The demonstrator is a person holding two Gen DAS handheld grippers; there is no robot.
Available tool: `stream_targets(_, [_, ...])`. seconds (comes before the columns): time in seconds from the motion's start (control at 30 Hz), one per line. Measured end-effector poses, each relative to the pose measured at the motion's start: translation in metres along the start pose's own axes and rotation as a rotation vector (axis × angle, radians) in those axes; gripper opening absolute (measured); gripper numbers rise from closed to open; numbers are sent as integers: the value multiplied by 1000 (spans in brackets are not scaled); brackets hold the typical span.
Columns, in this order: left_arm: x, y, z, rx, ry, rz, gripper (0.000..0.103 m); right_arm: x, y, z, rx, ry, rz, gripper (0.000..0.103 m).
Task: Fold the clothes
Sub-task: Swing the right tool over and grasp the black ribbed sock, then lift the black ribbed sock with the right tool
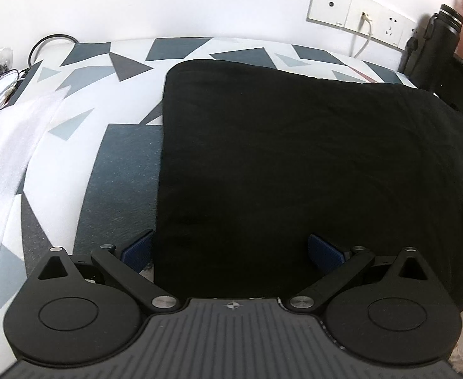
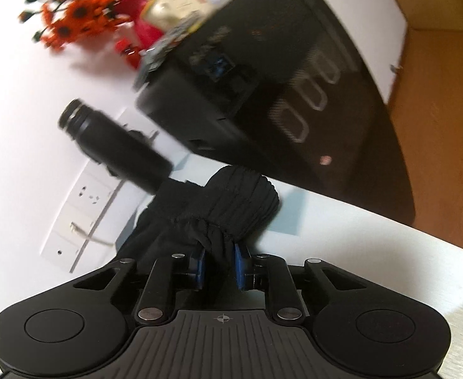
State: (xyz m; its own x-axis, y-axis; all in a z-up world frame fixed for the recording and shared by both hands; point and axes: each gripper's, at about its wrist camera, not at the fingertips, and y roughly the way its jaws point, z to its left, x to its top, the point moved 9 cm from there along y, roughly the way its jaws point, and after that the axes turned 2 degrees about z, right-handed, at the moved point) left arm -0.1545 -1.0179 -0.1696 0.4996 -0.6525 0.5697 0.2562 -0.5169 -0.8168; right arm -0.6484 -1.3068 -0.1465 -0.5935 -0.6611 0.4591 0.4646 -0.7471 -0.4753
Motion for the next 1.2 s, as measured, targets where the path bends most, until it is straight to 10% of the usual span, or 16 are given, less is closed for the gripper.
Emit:
stream_targets(0.2, [3,2,-1,-3,7,-6,103,5,-6,-3,30,56,-19,65])
stream_targets(0.47, [4,2,-2,-1,10,4,103,6,16,12,-34,-123,3,74])
stream_targets(0.63, [4,3,-2,4,6,2,103,-11,34,36,-134,-351,8,100])
stream_targets(1.2, [2,0,-3,4,-3,-38,103,-18,47,42,-202,-376,-65,102])
